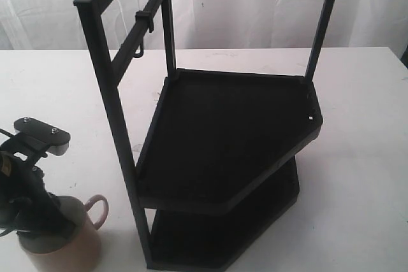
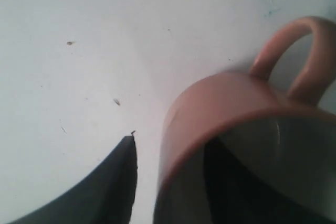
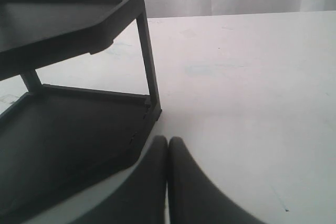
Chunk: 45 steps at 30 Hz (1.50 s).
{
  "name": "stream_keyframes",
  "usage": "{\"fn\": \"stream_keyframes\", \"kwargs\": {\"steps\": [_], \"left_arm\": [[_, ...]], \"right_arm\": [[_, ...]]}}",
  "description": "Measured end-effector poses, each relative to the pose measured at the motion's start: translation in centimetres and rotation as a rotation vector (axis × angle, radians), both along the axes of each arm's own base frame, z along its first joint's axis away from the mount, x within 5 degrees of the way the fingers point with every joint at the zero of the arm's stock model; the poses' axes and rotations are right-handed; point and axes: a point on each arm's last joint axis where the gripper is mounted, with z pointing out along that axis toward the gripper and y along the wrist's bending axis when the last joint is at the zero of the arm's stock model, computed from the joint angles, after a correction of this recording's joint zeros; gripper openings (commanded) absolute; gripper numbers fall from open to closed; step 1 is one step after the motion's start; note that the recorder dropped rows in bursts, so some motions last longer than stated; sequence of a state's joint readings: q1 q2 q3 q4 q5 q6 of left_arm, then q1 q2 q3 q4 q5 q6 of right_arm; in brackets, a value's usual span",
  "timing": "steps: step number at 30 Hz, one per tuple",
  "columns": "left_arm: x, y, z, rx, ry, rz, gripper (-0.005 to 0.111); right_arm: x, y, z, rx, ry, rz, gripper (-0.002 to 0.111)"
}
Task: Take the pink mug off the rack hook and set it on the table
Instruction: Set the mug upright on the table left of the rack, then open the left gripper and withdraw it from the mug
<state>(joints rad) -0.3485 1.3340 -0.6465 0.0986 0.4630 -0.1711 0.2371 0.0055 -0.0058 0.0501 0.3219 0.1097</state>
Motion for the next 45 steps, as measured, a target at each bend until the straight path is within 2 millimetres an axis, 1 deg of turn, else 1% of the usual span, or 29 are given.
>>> {"fn": "stream_keyframes", "kwargs": {"steps": [9,21,25,28,31,37,38,45], "left_arm": [[-0.7,0.2,1.8,-0.032,-0.074,0.005,0.046],[-2.1,0.7,3.9,-0.064,-0.134,0.011,0.046],[-2.6,0.8,4.8,-0.082,-0.172,0.013,0.044],[-3.1,1.0,5.5,-0.095,-0.207,0.013,0.040],[-3.6,1.2,6.2,-0.109,-0.244,0.014,0.032],[-4.5,1.4,7.5,-0.150,-0.321,0.020,0.002],[-4.6,1.4,7.7,-0.167,-0.333,0.024,0.000],[-4.8,1.1,8.8,-0.260,-0.410,0.049,0.000]], "right_arm": [[0.0,0.0,0.0,0.000,0.000,0.000,0.000],[0.0,0.0,0.0,0.000,0.000,0.000,0.000],[0.0,0.0,0.0,0.000,0.000,0.000,0.000],[0.0,0.0,0.0,0.000,0.000,0.000,0.000],[0.0,0.0,0.0,0.000,0.000,0.000,0.000],[0.0,0.0,0.0,0.000,0.000,0.000,0.000],[0.0,0.0,0.0,0.000,0.000,0.000,0.000],[0.0,0.0,0.0,0.000,0.000,0.000,0.000]]}}
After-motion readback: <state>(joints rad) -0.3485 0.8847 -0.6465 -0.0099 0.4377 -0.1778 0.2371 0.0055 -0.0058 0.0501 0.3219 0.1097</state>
